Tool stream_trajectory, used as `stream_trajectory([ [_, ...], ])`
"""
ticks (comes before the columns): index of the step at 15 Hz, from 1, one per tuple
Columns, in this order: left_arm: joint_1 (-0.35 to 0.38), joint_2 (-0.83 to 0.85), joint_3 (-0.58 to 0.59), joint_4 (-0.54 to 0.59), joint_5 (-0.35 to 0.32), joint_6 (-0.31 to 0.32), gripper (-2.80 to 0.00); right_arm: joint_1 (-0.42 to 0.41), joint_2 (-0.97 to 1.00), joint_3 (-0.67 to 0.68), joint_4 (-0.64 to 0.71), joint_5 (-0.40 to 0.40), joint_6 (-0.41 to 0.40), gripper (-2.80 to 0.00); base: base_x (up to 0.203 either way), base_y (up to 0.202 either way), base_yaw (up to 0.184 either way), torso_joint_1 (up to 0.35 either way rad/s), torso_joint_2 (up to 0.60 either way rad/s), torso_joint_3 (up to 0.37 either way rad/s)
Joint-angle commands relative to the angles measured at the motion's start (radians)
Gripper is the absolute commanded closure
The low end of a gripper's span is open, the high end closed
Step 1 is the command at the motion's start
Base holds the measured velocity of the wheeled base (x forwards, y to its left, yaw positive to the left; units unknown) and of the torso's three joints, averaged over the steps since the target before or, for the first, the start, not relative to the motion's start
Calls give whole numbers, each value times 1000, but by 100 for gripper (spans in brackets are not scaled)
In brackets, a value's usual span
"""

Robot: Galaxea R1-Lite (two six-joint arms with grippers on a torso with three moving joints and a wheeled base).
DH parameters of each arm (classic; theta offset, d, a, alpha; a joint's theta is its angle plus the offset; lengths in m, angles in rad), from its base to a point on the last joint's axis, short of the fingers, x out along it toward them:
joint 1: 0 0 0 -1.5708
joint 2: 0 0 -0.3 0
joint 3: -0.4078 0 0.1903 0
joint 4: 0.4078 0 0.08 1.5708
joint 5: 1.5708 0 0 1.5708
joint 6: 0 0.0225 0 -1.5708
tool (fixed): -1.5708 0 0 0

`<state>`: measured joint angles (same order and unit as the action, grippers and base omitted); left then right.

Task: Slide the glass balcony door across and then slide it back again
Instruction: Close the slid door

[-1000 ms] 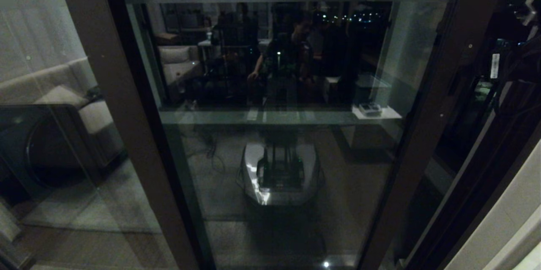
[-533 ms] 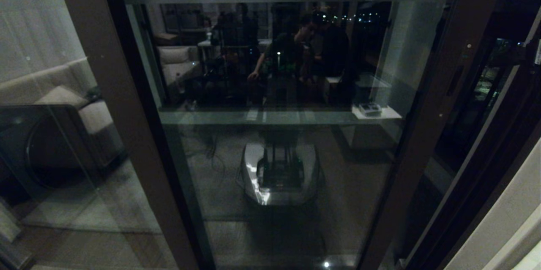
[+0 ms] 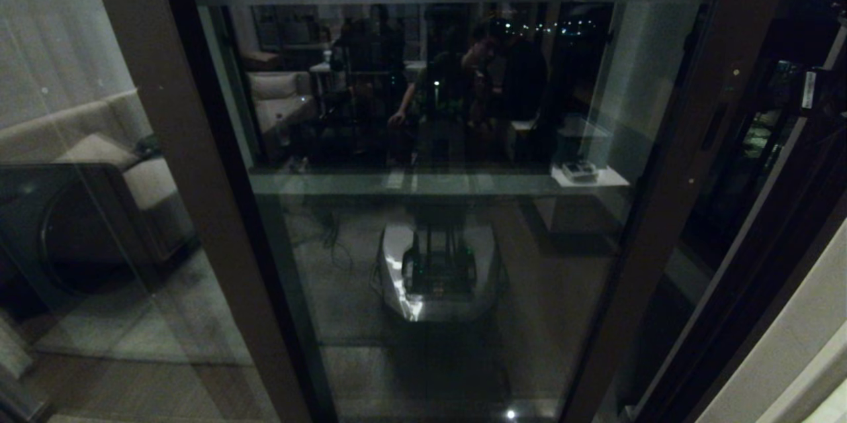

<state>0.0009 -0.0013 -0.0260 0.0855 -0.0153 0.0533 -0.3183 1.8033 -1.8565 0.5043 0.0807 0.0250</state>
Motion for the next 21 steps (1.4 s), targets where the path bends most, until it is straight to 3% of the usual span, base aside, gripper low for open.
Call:
stream_trajectory([
  [1, 1, 0, 0, 0, 0, 0, 0, 10, 13, 13, -4, -1, 1, -280, 0, 0, 0, 0, 0, 0],
  [21, 1, 0, 0, 0, 0, 0, 0, 40, 121, 24, -95, -55, 24, -280, 0, 0, 0, 0, 0, 0],
])
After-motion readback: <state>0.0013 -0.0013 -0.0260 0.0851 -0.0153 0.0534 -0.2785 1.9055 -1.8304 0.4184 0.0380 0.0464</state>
